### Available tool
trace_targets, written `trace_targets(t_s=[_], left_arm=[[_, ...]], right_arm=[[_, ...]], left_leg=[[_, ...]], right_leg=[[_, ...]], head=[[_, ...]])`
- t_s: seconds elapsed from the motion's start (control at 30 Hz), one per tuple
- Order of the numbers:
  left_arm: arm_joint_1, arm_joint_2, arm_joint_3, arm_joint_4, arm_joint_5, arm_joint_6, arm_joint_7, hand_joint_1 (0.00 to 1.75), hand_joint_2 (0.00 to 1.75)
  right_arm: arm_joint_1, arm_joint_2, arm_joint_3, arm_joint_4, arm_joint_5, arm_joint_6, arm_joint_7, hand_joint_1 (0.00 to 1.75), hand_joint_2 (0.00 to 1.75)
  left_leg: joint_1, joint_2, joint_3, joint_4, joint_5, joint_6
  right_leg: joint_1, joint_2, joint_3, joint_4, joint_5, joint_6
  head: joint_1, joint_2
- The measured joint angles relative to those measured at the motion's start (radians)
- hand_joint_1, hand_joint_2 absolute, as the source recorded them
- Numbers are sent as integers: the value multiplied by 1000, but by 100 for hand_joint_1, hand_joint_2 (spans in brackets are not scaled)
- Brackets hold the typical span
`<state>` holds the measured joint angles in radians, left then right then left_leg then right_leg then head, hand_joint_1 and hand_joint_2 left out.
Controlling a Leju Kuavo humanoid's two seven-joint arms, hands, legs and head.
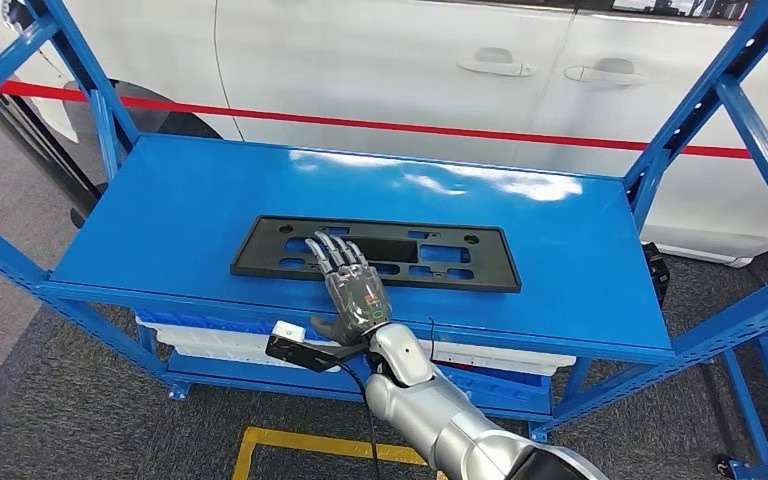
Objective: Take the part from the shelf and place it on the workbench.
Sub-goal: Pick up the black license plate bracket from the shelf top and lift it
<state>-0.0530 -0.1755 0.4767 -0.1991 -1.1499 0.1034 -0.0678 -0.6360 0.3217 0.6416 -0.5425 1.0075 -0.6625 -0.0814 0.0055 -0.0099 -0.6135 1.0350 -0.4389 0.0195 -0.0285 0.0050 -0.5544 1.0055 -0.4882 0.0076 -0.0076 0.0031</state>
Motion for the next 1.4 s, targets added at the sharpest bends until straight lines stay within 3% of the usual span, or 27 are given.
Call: trace_targets(t_s=[0.67,1.17,1.4], left_arm=[[-3,0,0,0,-19,-3,0,0,0],[-22,-8,1,0,-43,-6,1,0,0],[-23,-10,23,0,-5,7,-26,0,0]], right_arm=[[-64,-16,0,-8,42,19,46,0,175],[-159,-72,22,119,207,220,275,0,175],[-210,-119,67,177,308,339,453,0,175]], left_leg=[[4,1,1,0,2,-4],[4,1,2,0,2,-4],[4,1,14,0,1,-6]], right_leg=[[4,0,-3,7,-1,3],[4,0,-3,7,-1,3],[4,0,7,7,-4,4]], head=[[0,0],[0,0],[0,0]])
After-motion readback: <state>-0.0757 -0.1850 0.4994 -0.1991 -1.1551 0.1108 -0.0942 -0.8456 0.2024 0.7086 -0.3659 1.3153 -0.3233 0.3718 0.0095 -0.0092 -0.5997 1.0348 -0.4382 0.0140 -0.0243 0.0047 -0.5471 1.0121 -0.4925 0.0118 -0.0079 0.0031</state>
